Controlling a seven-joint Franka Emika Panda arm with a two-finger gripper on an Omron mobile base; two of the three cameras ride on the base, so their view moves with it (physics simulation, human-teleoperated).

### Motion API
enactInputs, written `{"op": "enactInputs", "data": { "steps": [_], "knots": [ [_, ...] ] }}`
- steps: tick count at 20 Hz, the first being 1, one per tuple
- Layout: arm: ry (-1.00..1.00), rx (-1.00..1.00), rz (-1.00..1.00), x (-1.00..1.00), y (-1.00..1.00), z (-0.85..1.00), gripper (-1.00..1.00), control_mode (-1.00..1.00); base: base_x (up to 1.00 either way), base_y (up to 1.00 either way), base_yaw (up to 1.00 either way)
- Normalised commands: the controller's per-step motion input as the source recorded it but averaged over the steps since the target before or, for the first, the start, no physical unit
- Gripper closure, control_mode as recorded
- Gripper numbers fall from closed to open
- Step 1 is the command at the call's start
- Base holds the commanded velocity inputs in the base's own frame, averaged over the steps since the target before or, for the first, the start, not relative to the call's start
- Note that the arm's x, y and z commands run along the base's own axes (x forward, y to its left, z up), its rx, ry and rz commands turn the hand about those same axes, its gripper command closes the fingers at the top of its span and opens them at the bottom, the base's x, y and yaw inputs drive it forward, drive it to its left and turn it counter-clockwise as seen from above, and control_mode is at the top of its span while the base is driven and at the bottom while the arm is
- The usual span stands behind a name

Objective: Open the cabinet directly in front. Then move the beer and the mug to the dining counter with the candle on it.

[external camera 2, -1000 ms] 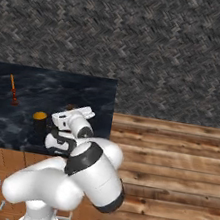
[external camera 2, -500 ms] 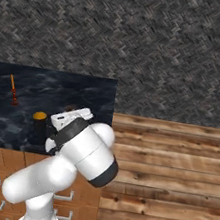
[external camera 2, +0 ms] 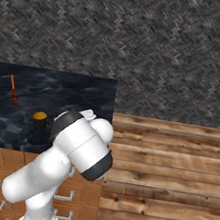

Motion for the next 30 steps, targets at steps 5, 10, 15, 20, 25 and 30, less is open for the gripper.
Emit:
{"op": "enactInputs", "data": {
  "steps": [5,10,15,20,25,30],
  "knots": [
    [-0.08,0.0,0.0,-0.05,-0.14,-0.3,1.0,-1.0,0.0,0.0,0.0],
    [-0.05,0.0,0.0,-0.01,-0.06,-0.38,1.0,-1.0,0.0,0.0,0.0],
    [-0.06,0.0,0.0,-0.05,0.0,-0.37,1.0,-1.0,0.0,0.0,0.0],
    [-0.06,0.0,0.0,-0.02,0.0,-0.31,1.0,-1.0,0.0,0.0,0.0],
    [-0.06,0.0,0.0,-0.05,0.0,-0.3,-1.0,-1.0,0.0,0.0,0.0],
    [-0.09,0.0,0.0,-0.17,-0.04,-0.19,-1.0,-1.0,0.0,0.0,0.0]
  ]
}}
